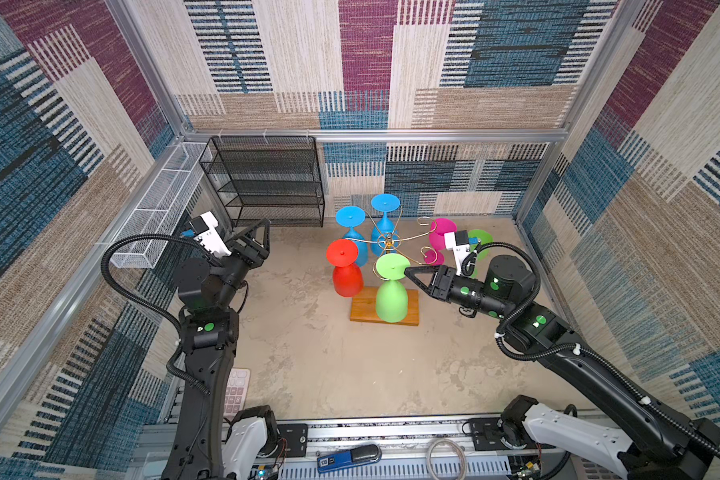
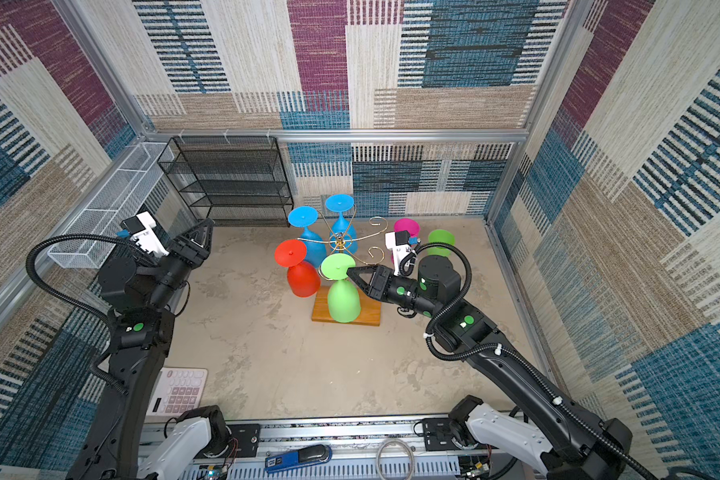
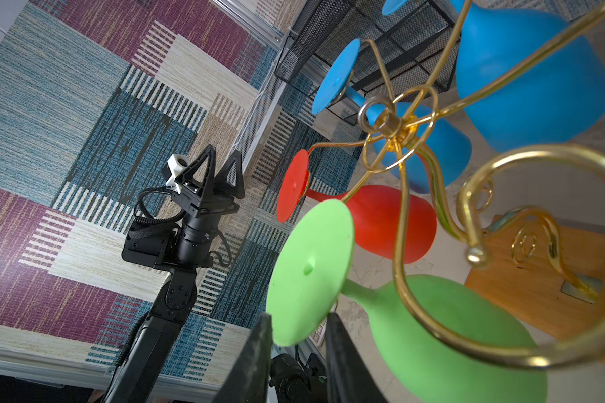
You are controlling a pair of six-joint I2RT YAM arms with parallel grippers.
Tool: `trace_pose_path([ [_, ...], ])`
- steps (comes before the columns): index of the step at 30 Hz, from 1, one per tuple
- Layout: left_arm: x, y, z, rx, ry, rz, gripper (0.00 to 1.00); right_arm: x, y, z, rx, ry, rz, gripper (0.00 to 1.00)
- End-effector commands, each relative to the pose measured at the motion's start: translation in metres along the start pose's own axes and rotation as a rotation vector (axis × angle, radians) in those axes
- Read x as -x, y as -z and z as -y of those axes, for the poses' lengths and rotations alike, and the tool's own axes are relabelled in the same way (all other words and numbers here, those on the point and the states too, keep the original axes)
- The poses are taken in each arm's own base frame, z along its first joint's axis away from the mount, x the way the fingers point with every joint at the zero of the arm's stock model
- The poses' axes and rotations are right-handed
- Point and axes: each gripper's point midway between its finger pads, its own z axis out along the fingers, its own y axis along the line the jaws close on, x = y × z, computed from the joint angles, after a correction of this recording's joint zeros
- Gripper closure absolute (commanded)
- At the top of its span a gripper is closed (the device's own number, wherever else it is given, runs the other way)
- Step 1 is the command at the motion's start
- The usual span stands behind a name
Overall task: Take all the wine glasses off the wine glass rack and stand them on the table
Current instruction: 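Reach the right gripper to the lower green glass hanging on the rack, then close the right gripper on the lower green glass stem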
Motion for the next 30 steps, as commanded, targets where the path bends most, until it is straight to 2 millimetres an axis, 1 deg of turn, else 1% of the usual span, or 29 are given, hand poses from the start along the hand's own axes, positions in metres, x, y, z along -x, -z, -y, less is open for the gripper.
trace_pose_path([
  [1,0.0060,0.0010,0.0076,-0.030,-0.029,0.025,0.35,0.0073,-0.0006,-0.0068,0.021,-0.001,0.029,0.71],
  [5,0.0056,0.0020,0.0078,-0.029,-0.032,0.026,0.35,0.0066,-0.0019,-0.0014,-0.001,-0.008,0.029,0.69],
  [11,0.0048,0.0028,0.0075,-0.027,-0.038,0.024,0.35,0.0070,-0.0056,-0.0007,-0.002,-0.010,0.023,0.67],
  [21,0.0053,0.0045,0.0087,-0.025,-0.048,0.024,0.35,0.0079,-0.0060,-0.0005,-0.004,-0.013,0.028,0.84],
  [25,0.0056,0.0048,0.0093,-0.026,-0.050,0.026,0.34,0.0098,-0.0051,-0.0038,0.005,-0.014,0.035,0.93],
  [30,0.0062,0.0052,0.0099,-0.026,-0.053,0.026,0.34,0.0104,-0.0071,-0.0066,0.015,-0.020,0.027,0.97],
])
